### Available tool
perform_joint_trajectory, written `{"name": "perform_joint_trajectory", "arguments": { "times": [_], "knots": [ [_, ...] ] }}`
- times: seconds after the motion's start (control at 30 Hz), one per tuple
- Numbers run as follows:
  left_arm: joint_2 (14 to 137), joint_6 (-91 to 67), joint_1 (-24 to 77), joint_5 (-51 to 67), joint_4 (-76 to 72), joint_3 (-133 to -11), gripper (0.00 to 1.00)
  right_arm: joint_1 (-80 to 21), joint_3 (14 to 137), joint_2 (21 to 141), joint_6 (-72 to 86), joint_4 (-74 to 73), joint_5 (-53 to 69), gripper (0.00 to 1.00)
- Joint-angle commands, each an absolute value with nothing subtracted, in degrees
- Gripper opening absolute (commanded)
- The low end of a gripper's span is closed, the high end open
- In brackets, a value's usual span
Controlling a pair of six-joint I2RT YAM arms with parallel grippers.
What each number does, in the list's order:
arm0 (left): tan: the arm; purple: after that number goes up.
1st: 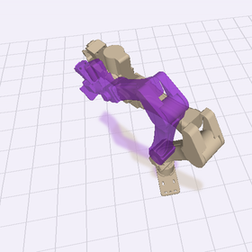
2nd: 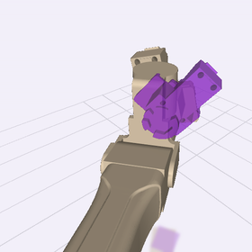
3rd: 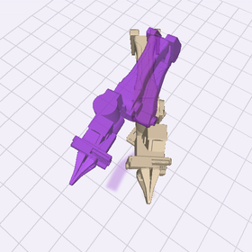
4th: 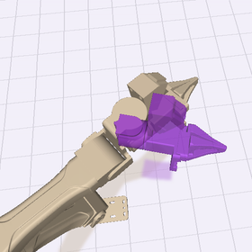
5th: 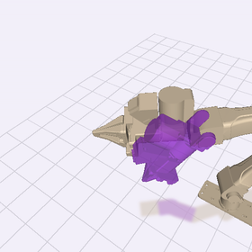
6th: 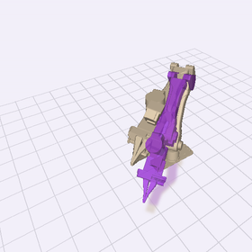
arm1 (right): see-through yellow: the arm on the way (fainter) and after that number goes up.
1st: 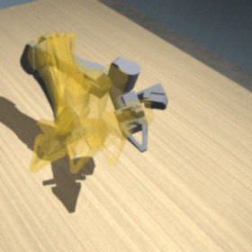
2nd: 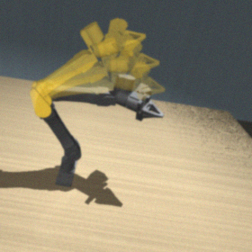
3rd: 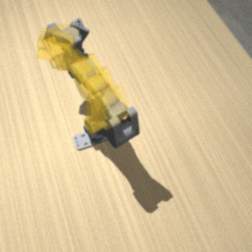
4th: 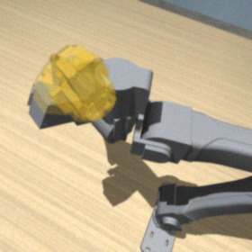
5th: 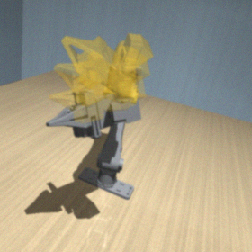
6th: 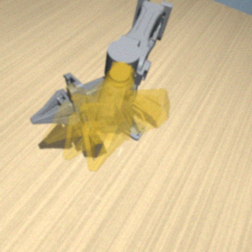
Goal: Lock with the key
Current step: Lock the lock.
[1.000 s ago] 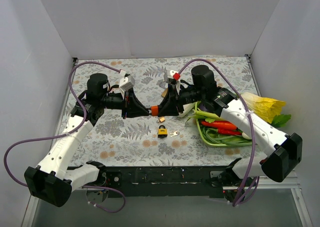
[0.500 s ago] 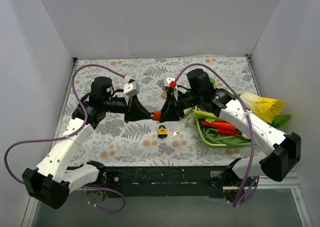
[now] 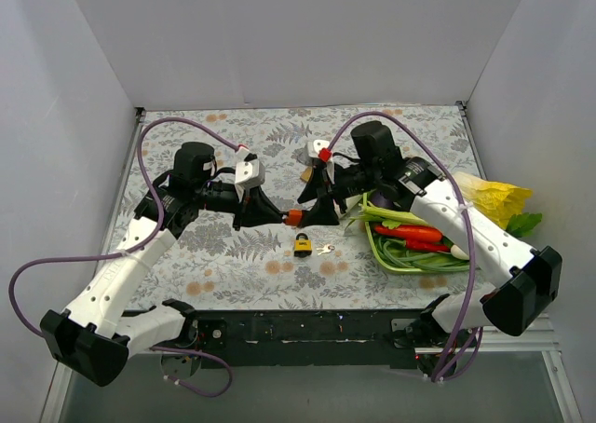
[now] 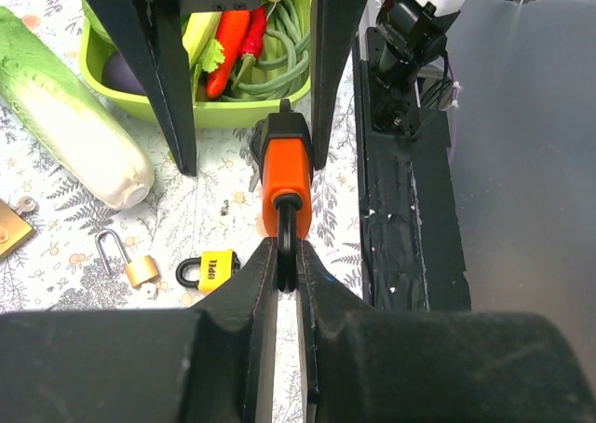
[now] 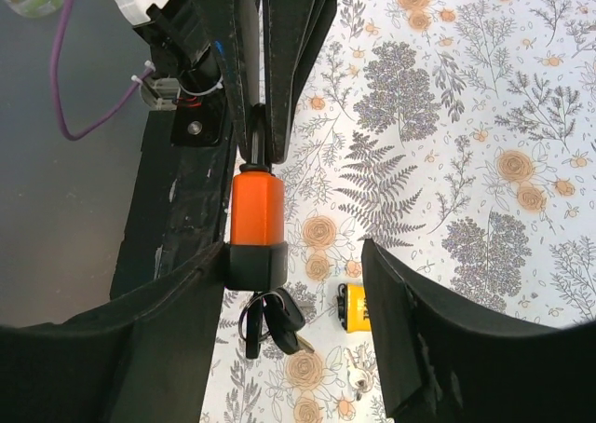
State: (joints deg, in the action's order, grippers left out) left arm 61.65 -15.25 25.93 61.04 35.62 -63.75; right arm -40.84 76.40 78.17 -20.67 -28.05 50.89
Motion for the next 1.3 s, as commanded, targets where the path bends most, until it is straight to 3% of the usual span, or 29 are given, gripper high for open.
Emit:
{"name": "perform_joint_trajectory", "arguments": {
  "times": [0.0, 0.37, 0.4, 0.43, 0.5, 0.63, 0.7, 0.73, 0.77, 0.87, 0.93, 1.1, 1.27],
  "knots": [
    [61.70, -10.47, 25.40, 61.17, 38.23, -67.23, 0.00, -40.52, 80.07, 78.84, -24.43, -31.90, 51.24, 0.66],
    [64.07, -9.75, 25.23, 61.52, 39.99, -69.61, 0.00, -41.48, 79.72, 80.24, -25.84, -33.31, 50.71, 0.60],
    [64.16, -10.10, 25.22, 61.52, 39.82, -69.52, 0.00, -41.66, 79.63, 80.24, -25.67, -32.44, 50.28, 0.55],
    [64.16, -10.37, 25.22, 61.44, 39.21, -69.52, 0.00, -41.75, 79.54, 80.16, -25.23, -31.74, 50.10, 0.42],
    [64.16, -12.46, 25.05, 61.09, 37.63, -69.17, 0.00, -41.75, 79.19, 80.16, -24.26, -30.77, 50.45, 0.32],
    [64.69, -16.24, 24.96, 59.25, 36.30, -69.26, 0.00, -42.36, 78.49, 80.07, -21.64, -26.73, 50.19, 0.02],
    [64.95, -19.58, 24.26, 57.75, 34.20, -69.26, 0.02, -42.36, 77.70, 80.07, -19.70, -24.62, 49.49, 0.01],
    [64.78, -22.73, 23.82, 56.96, 33.32, -68.91, 0.11, -42.28, 77.61, 80.16, -17.60, -22.70, 49.05, 0.01],
    [64.25, -25.90, 22.60, 55.65, 32.18, -68.47, 0.46, -42.28, 77.26, 80.07, -15.93, -21.11, 48.09, 0.01],
    [62.67, -42.50, 17.24, 53.18, 22.61, -65.22, 0.94, -41.40, 75.33, 79.72, -7.84, -13.49, 44.04, 0.01],
    [60.91, -53.55, 14.34, 49.25, 14.79, -63.03, 0.98, -41.13, 74.53, 79.28, -4.32, -9.33, 39.48, 0.01],
    [60.91, -79.55, 11.17, 39.73, 10.82, -63.90, 0.98, -41.57, 76.02, 79.54, 4.12, 1.04, 28.34, 0.01],
    [61.78, -94.20, 7.47, 36.47, 11.51, -62.93, 0.98, -44.12, 78.21, 82.26, 6.59, 4.92, 19.00, 0.01]
  ]
}}
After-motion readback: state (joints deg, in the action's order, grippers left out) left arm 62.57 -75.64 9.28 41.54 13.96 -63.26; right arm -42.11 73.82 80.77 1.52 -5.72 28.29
